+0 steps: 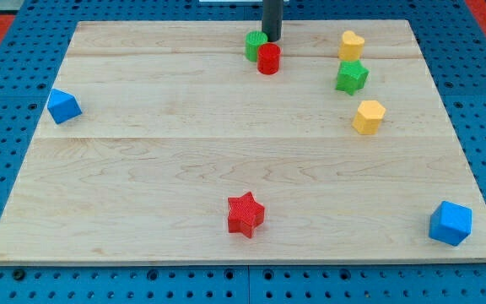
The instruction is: Slide the green circle towards the center
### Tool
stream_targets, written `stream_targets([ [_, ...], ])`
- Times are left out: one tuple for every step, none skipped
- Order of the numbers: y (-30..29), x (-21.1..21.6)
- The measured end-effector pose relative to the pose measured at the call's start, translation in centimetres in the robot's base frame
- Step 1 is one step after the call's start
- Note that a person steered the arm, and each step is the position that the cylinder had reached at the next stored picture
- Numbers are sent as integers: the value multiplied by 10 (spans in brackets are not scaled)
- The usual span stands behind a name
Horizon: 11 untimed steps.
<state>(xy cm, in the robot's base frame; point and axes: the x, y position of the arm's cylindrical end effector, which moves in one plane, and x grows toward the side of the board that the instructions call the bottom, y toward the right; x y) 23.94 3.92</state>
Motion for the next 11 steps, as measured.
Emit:
stream_targets([
  [-12,33],
  [-16,49],
  [-16,18],
  [-15,-9],
  [-25,-2],
  [-27,22],
  [-48,42],
  [-73,49],
  [-108,72],
  [-146,99],
  [-190,108],
])
